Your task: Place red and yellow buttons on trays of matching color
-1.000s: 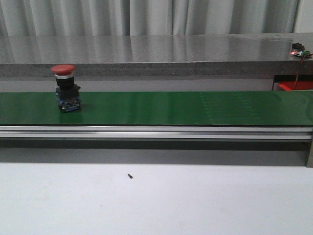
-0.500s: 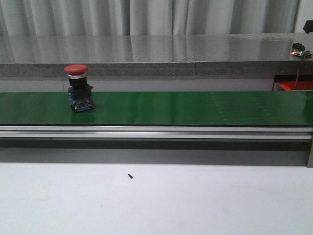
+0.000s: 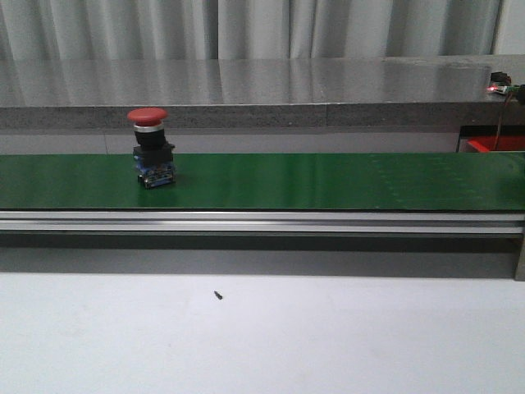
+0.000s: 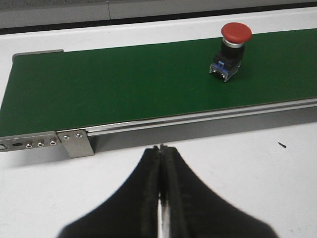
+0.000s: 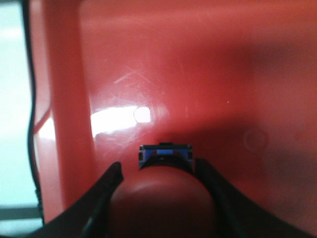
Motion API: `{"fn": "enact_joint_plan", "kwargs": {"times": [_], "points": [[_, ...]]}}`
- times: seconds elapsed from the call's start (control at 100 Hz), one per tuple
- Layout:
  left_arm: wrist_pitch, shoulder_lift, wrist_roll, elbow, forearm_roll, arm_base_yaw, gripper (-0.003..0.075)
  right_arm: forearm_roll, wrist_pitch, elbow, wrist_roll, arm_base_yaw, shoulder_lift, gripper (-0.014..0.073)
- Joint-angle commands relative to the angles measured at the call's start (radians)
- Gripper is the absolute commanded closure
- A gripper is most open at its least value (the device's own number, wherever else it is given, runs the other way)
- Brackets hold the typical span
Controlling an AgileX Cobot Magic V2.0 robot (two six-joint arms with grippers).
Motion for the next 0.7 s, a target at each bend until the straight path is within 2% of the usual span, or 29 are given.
{"fn": "enact_joint_plan", "kwargs": {"times": [0.0,0.1,0.25,0.32,0.69], "points": [[-0.059,-0.001,0.0,-0.026,-0.033,-0.008,0.074,-0.002,-0.044,-0.035,-0.003,-0.005,-0.065,0.0485],[-0.059,-0.001,0.0,-0.026,-0.033,-0.008,0.074,-0.002,-0.054,-0.035,-0.004,-0.005,-0.065,0.0448],[-0.059,-0.001,0.0,-0.026,-0.033,-0.008,0.074,-0.002,-0.06,-0.035,-0.005,-0.005,-0.065,0.0233],[-0.059,-0.001,0.0,-0.026,-0.033,-0.008,0.074,-0.002,-0.066,-0.035,-0.005,-0.005,-0.065,0.0176],[-0.059,-0.001,0.0,-0.026,-0.033,-0.008,0.074,-0.003,-0.067,-0.035,-0.005,-0.005,-0.11,0.0172]]}}
